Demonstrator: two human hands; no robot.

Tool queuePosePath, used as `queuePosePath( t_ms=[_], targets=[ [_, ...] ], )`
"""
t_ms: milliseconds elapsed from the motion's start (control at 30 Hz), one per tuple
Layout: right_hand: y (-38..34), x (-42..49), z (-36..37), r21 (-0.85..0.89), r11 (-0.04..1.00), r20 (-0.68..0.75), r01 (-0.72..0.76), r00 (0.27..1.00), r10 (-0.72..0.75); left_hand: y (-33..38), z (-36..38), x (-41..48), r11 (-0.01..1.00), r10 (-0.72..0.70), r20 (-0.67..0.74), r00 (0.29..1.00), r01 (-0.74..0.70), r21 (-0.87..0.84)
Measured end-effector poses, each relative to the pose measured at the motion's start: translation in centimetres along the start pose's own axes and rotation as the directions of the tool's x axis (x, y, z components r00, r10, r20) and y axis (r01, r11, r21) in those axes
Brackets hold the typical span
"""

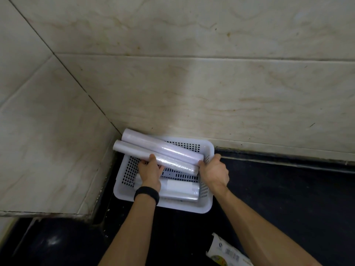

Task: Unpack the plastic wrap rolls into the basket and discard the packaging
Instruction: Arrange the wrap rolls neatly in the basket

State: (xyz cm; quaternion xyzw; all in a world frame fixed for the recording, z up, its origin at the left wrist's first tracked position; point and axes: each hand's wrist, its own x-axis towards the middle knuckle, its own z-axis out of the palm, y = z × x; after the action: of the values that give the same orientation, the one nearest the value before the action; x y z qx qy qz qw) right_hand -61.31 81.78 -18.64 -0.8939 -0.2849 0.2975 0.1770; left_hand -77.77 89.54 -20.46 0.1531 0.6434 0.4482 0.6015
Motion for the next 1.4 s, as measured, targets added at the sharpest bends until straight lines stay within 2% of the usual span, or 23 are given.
queuePosePath(
  t_ms=[433, 567, 633, 700, 767, 833, 900, 967, 1033, 1100, 1133, 1233, 1400],
  targets=[
    [0.0, -0.1, -0.2, 0.075, 0.996, 0.015, 0.046, 0.999, -0.047, -0.8, 0.1, -0.9, 0.999, -0.009, 0.052, 0.999, 0.007, 0.048],
    [0.0, -0.1, -0.7, 0.056, 0.998, 0.061, 0.039, 0.997, -0.042, 0.7, -1.3, -1.5, 0.984, -0.036, 0.192, 0.981, 0.001, 0.177],
    [0.2, 0.2, -1.2, 0.055, 0.997, 0.139, 0.046, 0.989, -0.053, 1.9, -2.5, -2.1, 0.936, -0.003, 0.236, 0.972, -0.081, 0.343],
    [0.7, 0.1, -1.7, 0.011, 0.995, 0.164, 0.104, 0.981, -0.104, 2.9, -4.3, -2.7, 0.787, 0.11, 0.303, 0.946, -0.269, 0.555],
    [1.6, -0.7, -1.8, -0.123, 0.956, 0.04, 0.266, 0.964, -0.263, 3.4, -6.5, -2.7, 0.498, 0.226, 0.39, 0.893, -0.45, 0.741],
    [2.7, -2.4, -1.6, -0.224, 0.863, -0.095, 0.453, 0.871, -0.482, 3.8, -8.3, -2.1, 0.194, 0.281, 0.49, 0.825, -0.549, 0.813],
    [2.9, -4.1, -1.2, -0.233, 0.762, -0.134, 0.605, 0.756, -0.641, 3.8, -9.3, -1.2, -0.035, 0.207, 0.594, 0.778, -0.601, 0.799],
    [2.5, -5.3, -0.6, -0.192, 0.7, -0.014, 0.688, 0.711, -0.703, 3.8, -9.4, -0.8, -0.141, 0.117, 0.637, 0.762, -0.622, 0.77],
    [1.9, -5.6, 0.3, -0.207, 0.654, 0.217, 0.727, 0.686, -0.694, 3.7, -8.7, -0.5, -0.228, 0.049, 0.68, 0.732, -0.655, 0.721],
    [1.1, -5.4, 1.1, -0.335, 0.567, 0.412, 0.752, 0.658, -0.63, 3.4, -7.8, 0.1, -0.322, -0.045, 0.707, 0.705, -0.681, 0.658],
    [0.7, -5.3, 1.4, -0.402, 0.525, 0.462, 0.75, 0.661, -0.591, 3.3, -7.5, 0.3, -0.368, -0.095, 0.706, 0.702, -0.684, 0.63],
    [0.2, -5.1, 2.0, -0.508, 0.481, 0.51, 0.714, 0.7, -0.501, 3.0, -6.8, 1.2, -0.479, -0.183, 0.673, 0.717, -0.663, 0.576],
    [0.0, -4.5, 2.4, -0.563, 0.458, 0.555, 0.688, 0.725, -0.407, 3.4, -6.4, 1.8, -0.512, -0.164, 0.611, 0.774, -0.597, 0.618]
  ],
)
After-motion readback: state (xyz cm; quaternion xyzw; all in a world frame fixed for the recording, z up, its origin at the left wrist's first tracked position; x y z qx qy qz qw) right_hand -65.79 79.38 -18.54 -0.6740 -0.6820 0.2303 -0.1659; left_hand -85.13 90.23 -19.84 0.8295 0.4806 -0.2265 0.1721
